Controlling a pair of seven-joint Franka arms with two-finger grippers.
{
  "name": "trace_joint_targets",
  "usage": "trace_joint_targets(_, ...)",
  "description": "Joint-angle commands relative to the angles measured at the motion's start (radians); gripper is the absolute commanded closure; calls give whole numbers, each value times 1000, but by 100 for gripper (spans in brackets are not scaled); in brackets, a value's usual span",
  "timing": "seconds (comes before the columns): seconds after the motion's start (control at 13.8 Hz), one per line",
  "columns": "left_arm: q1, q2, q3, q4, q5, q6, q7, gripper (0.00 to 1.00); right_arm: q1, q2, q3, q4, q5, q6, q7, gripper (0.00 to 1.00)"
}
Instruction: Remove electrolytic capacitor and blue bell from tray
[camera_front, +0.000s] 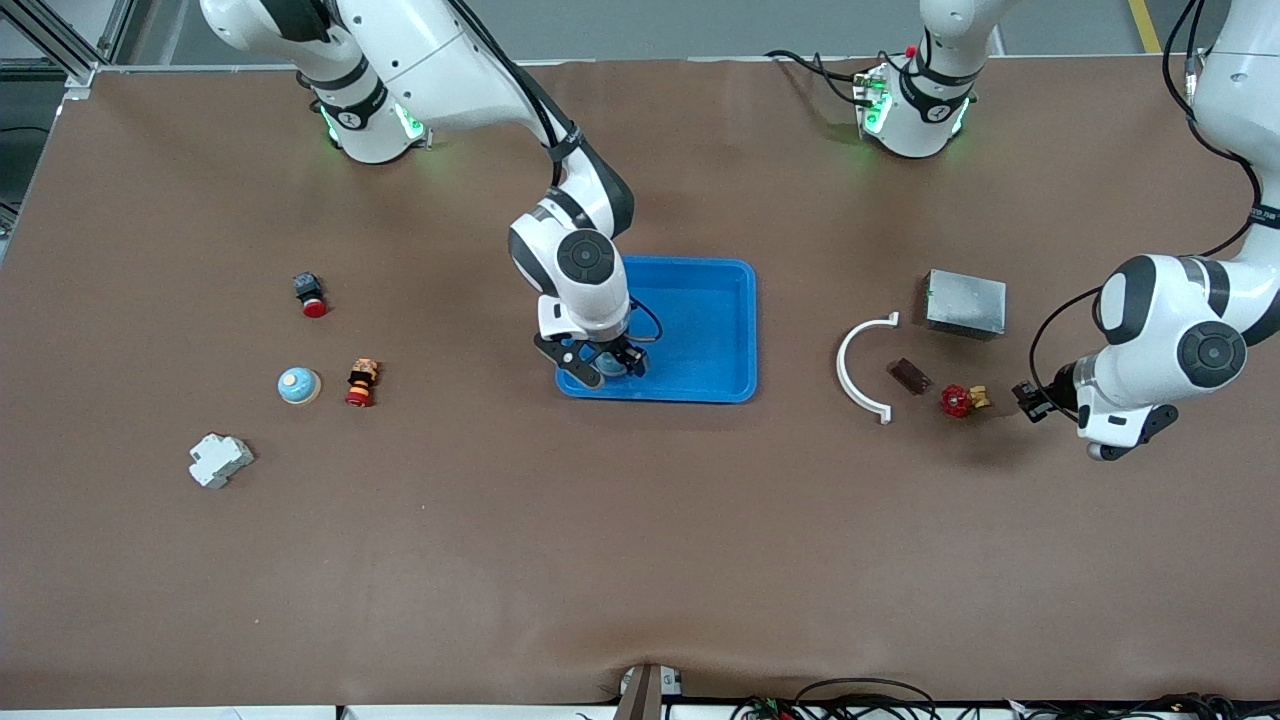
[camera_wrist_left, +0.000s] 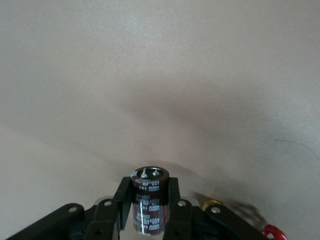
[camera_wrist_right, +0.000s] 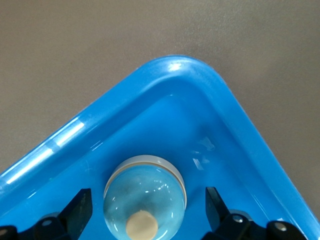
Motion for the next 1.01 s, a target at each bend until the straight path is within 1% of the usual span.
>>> trace_joint_targets(0.0,10,18,-9,-1,21,26,13,100,18,2,-12,4,-19,8,30,22)
trace_joint_targets(0.07,12,30,-11,3,47,26,13,100,18,2,-12,6,-18,8,31,70)
trace_joint_targets(0.14,12,41,-11,11,82,26,13,100,18,2,-12,7,-16,6,37,100)
trace_joint_targets(0.22,12,58,-11,20,98,26,12,100,18,2,-12,9,-16,5,66,100)
trace_joint_targets(0.29,10,69,-11,28,98,26,12,97,18,1,-11,12,-16,3,79,100)
trace_joint_targets(0.36,10,69,-11,28,98,26,12,71,21,-4,-9,14,-15,-7,80,100)
trace_joint_targets(0.43,10,64,-11,26,98,23,12,11,25,-8,-8,18,-12,-14,77,100)
trace_joint_targets(0.51,12,61,-11,26,98,20,10,0,34,-14,-6,23,-4,-32,76,100)
trace_joint_targets(0.72,14,23,-21,32,82,14,7,0,27,-88,-5,79,2,-240,59,100)
trace_joint_targets(0.87,15,-9,-69,35,69,-17,4,0,-1,-137,-5,80,5,-296,-17,100)
trace_joint_targets(0.94,15,-19,-84,58,61,-34,4,0,-31,-161,-5,75,11,-325,-72,100)
